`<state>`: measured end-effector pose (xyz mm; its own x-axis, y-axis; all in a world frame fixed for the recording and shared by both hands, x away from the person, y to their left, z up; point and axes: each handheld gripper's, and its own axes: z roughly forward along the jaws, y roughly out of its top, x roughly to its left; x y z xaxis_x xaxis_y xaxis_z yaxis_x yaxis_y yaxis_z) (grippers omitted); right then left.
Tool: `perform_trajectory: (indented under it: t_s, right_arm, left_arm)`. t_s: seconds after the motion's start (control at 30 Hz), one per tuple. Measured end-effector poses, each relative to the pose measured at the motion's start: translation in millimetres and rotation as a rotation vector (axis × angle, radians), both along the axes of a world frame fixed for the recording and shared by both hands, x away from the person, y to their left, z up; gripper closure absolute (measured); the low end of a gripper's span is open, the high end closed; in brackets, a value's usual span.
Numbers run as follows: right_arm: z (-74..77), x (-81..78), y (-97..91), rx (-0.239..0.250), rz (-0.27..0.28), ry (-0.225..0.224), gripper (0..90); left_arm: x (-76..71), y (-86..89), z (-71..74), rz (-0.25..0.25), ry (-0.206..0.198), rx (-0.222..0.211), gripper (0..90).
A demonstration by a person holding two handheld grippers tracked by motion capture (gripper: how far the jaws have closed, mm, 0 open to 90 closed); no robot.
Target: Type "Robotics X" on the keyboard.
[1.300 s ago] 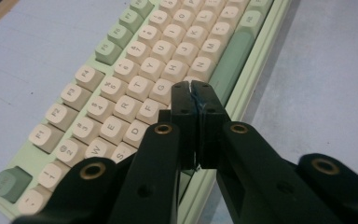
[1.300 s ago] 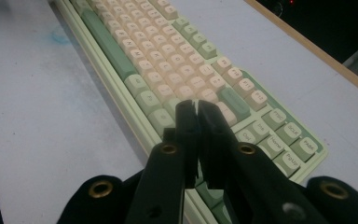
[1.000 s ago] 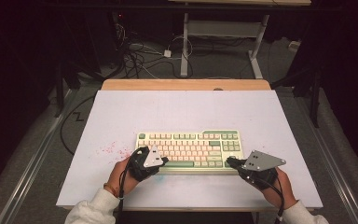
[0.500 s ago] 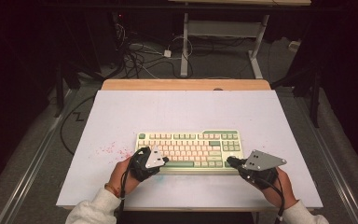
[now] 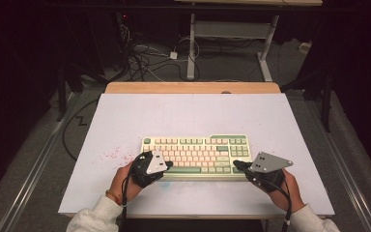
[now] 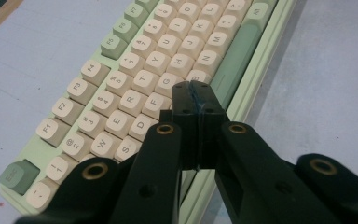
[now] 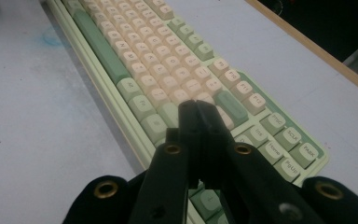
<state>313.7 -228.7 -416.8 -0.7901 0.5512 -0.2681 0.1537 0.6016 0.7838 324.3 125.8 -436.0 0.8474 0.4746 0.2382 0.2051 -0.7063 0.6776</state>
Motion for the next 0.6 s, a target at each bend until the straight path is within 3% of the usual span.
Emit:
perform_trajectory:
  t_s: [0.43,0.6]
  right_arm:
    - [-3.3,16.2,16.2,-0.008,0.005,0.026,89.9]
    - [-9.8,21.5,23.4,-0.036,0.015,0.056,89.9]
  left_arm:
    - [0.0,7.8,-0.6,0.017,0.008,-0.005,87.2]
    - [0.9,12.4,-1.7,0.028,0.013,-0.002,87.2]
